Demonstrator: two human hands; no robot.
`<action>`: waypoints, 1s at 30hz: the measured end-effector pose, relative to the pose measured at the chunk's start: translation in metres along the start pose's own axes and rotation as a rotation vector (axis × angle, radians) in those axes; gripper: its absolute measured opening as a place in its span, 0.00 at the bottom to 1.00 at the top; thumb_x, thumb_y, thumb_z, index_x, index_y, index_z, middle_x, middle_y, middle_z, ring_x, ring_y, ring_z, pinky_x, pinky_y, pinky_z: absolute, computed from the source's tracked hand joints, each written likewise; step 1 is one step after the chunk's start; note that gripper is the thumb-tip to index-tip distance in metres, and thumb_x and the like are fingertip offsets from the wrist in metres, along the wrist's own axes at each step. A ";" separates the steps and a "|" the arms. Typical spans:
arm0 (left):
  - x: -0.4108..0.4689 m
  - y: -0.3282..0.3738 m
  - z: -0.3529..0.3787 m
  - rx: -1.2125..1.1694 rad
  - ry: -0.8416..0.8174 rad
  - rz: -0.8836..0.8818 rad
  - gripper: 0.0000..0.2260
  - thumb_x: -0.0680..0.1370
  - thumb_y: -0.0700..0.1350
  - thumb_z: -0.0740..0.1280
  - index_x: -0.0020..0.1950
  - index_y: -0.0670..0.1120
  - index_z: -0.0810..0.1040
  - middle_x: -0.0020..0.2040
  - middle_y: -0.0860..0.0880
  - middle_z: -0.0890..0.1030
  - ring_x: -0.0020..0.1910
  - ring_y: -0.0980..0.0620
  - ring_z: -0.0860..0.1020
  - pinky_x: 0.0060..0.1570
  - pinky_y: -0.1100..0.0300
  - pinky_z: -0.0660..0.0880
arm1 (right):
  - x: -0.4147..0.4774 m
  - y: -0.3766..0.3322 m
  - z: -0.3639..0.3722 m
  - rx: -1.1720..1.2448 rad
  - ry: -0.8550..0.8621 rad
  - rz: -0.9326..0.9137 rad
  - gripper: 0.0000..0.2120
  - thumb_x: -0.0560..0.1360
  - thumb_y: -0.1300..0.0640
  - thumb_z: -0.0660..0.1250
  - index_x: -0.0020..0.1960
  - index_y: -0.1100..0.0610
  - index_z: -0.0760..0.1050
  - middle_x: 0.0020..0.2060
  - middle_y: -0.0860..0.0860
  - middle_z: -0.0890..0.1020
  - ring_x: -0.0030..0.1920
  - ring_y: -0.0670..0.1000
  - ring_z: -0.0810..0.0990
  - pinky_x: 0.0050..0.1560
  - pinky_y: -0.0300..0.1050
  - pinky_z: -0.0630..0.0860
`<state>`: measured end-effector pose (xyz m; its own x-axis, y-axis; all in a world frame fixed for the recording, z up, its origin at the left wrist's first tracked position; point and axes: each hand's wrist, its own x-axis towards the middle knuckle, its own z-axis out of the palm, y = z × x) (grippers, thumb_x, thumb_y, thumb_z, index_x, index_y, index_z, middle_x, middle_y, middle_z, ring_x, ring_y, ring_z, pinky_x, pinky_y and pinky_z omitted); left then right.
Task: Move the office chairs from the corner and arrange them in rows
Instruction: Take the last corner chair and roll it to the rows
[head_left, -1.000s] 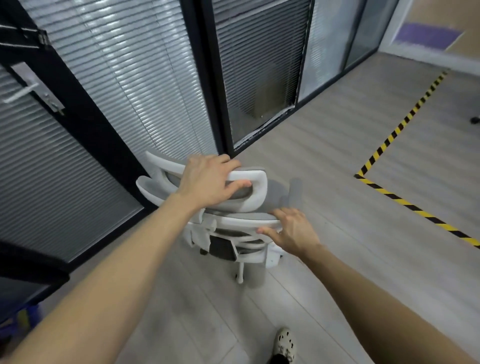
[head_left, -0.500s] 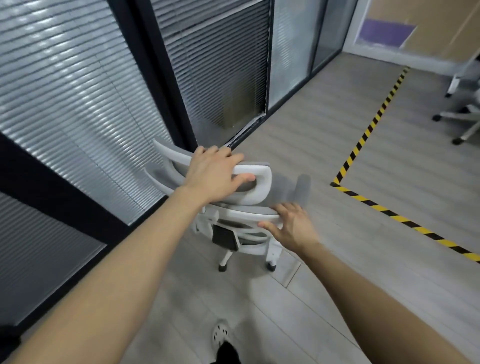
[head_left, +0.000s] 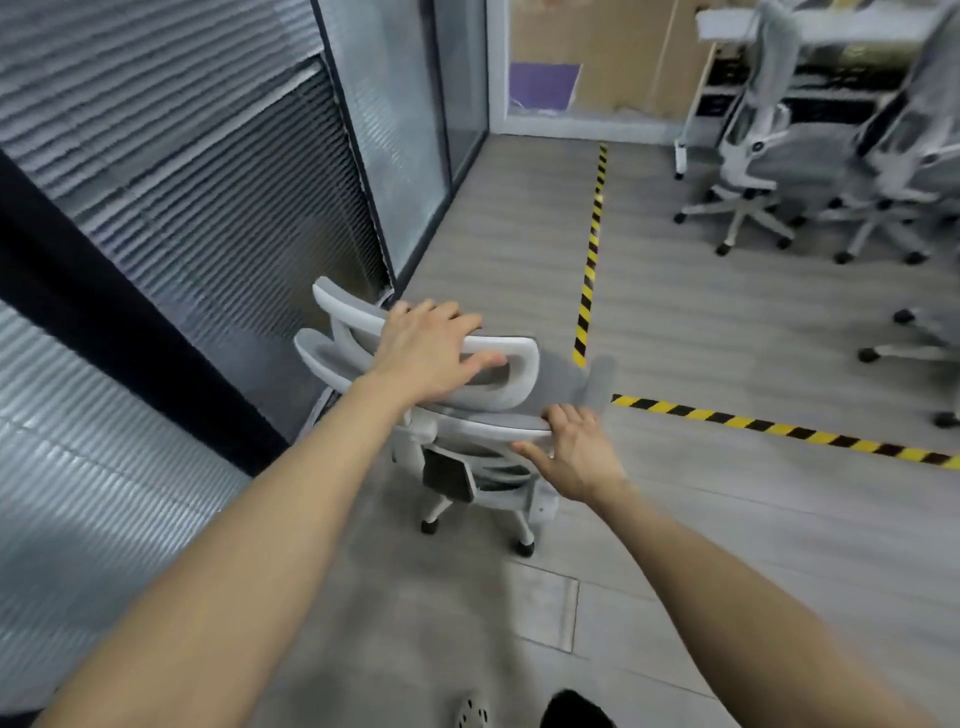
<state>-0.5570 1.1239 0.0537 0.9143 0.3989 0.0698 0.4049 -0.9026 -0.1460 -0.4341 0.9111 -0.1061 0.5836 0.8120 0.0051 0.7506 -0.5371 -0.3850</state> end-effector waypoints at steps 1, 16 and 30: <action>0.018 -0.006 0.002 -0.003 0.001 0.027 0.37 0.78 0.80 0.48 0.72 0.60 0.79 0.67 0.52 0.81 0.68 0.45 0.77 0.66 0.44 0.68 | 0.012 0.001 -0.001 -0.009 0.001 0.021 0.37 0.78 0.20 0.54 0.60 0.53 0.74 0.58 0.52 0.80 0.62 0.58 0.75 0.68 0.55 0.74; 0.352 -0.020 0.037 -0.103 0.118 0.343 0.32 0.77 0.79 0.54 0.68 0.62 0.81 0.62 0.55 0.82 0.63 0.48 0.79 0.64 0.46 0.70 | 0.248 0.118 -0.020 -0.051 0.236 0.291 0.33 0.77 0.22 0.56 0.52 0.53 0.72 0.49 0.52 0.79 0.54 0.61 0.78 0.63 0.58 0.74; 0.671 0.034 0.054 -0.146 0.195 0.594 0.30 0.77 0.78 0.53 0.63 0.61 0.81 0.60 0.57 0.82 0.61 0.49 0.78 0.62 0.45 0.68 | 0.448 0.248 -0.079 -0.060 0.398 0.520 0.29 0.78 0.23 0.60 0.49 0.51 0.68 0.46 0.48 0.76 0.52 0.58 0.77 0.59 0.57 0.76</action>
<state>0.0700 1.3698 0.0423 0.9594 -0.2005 0.1986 -0.1879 -0.9789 -0.0803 0.0386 1.1233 -0.1261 0.9362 0.3032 0.1778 0.3494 -0.8578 -0.3771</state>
